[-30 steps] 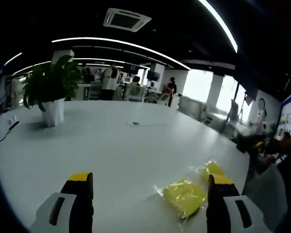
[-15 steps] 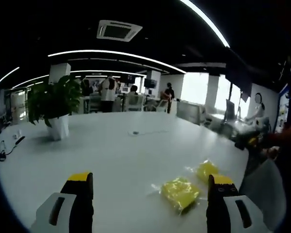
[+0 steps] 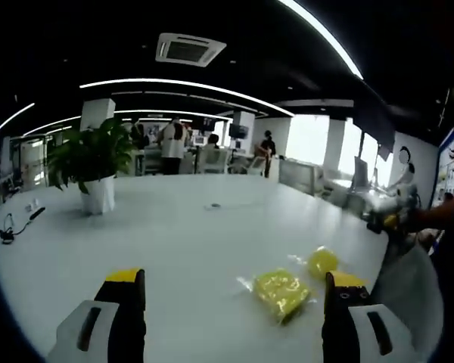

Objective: Compare the silicone blocks by pressing each to a similar depth, holding the contact briefly, and releasing to observe deformation and rebound differences across the visible hardness samples.

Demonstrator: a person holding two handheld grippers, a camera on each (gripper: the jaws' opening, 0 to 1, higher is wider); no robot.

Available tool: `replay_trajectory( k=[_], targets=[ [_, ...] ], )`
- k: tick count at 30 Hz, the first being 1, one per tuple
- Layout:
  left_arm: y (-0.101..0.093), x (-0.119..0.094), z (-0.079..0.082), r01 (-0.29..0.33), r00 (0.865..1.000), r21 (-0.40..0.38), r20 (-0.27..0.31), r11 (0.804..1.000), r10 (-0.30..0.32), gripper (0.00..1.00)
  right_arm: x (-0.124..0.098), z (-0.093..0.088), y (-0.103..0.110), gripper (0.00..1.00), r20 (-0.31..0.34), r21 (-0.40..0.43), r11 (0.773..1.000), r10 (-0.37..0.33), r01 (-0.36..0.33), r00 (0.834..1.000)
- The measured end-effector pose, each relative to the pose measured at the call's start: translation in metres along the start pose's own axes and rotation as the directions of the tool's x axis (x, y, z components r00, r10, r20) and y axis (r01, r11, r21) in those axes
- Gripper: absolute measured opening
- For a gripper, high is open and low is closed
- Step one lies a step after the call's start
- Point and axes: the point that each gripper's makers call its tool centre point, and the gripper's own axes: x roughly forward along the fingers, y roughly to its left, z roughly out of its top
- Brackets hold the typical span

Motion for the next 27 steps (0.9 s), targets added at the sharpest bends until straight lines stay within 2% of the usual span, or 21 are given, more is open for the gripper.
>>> replay_trajectory(
  k=[5, 8, 13, 19, 21, 23, 27],
  targets=[
    [-0.004, 0.001, -0.005, 0.009, 1.0, 0.021, -0.021, 1.0, -0.008, 1.0, 0.0, -0.006, 0.002, 0.96, -0.016, 0.006, 1.0, 0.003, -0.002, 1.0],
    [-0.007, 0.0, -0.004, 0.009, 1.0, 0.03, -0.015, 1.0, -0.009, 1.0, -0.001, -0.007, 0.007, 0.96, -0.027, -0.042, 0.999, 0.017, -0.018, 0.999],
    [-0.014, -0.002, -0.023, 0.016, 0.998, 0.039, -0.064, 0.999, -0.014, 1.0, 0.0, -0.015, 0.014, 0.96, -0.066, -0.062, 0.997, 0.031, -0.036, 0.997],
    [-0.014, -0.004, -0.027, 0.007, 0.998, -0.014, -0.066, 1.0, -0.008, 1.0, 0.001, -0.014, 0.014, 0.96, -0.063, -0.045, 0.998, 0.033, -0.035, 0.997],
    [-0.018, -0.002, -0.021, 0.021, 0.997, -0.046, -0.067, 0.999, -0.024, 1.0, 0.002, -0.015, 0.016, 0.96, -0.067, -0.045, 0.998, 0.035, -0.038, 0.997],
    [-0.027, 0.003, -0.006, 0.061, 0.998, -0.101, -0.025, 0.993, -0.064, 1.0, 0.003, -0.015, 0.016, 0.96, -0.064, -0.049, 0.998, 0.037, -0.04, 0.997],
    [-0.031, 0.012, 0.016, 0.071, 0.997, -0.097, -0.017, 0.993, -0.073, 1.0, 0.005, -0.014, 0.015, 0.96, -0.06, -0.036, 0.999, 0.028, -0.03, 0.998]
  ],
)
